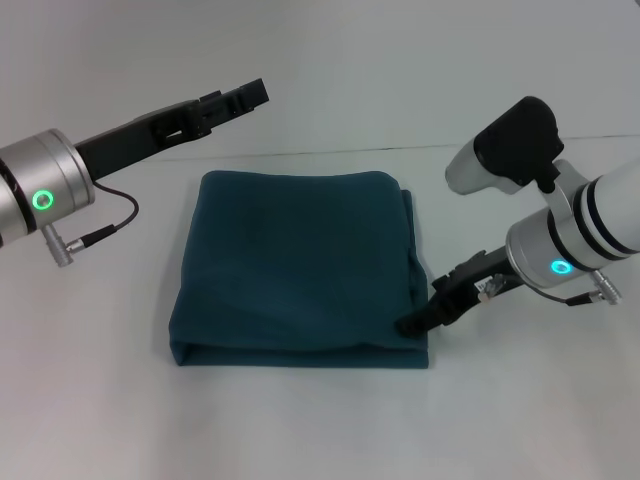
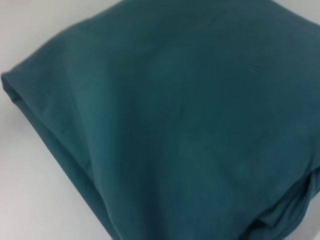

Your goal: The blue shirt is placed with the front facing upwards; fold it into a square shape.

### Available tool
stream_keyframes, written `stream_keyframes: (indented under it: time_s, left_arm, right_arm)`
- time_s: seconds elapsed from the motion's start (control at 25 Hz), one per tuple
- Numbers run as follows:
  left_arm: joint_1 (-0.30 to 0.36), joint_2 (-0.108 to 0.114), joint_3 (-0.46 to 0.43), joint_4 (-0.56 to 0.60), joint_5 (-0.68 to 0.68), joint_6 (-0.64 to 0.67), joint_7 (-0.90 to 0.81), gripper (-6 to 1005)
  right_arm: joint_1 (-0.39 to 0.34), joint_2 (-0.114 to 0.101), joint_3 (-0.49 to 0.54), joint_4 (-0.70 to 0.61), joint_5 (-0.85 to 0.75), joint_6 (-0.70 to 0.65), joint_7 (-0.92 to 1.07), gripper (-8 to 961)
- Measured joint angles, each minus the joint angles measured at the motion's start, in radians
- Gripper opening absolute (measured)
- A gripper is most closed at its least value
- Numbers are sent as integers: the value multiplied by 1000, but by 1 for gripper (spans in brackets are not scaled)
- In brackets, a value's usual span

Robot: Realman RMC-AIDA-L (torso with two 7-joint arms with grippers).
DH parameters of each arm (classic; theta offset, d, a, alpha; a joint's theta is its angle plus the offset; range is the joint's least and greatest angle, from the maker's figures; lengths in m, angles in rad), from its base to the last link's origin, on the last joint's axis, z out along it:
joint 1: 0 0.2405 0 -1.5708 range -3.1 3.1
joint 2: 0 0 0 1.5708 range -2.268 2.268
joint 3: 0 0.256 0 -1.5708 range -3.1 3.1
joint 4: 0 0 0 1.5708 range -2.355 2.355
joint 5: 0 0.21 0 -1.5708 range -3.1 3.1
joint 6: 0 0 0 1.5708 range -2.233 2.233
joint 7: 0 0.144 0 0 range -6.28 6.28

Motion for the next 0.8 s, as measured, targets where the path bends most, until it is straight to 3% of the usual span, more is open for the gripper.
stream_keyframes:
  time_s: [0.48,0.8]
  left_arm:
    - [6,-3,-11,10,0,3,-1,838]
    - [7,-4,-11,10,0,5,0,838]
  right_arm:
    - [-3,2,-17,28,-37,-3,13,911]
    - [-48,2,41,-168,-16,2,23,911]
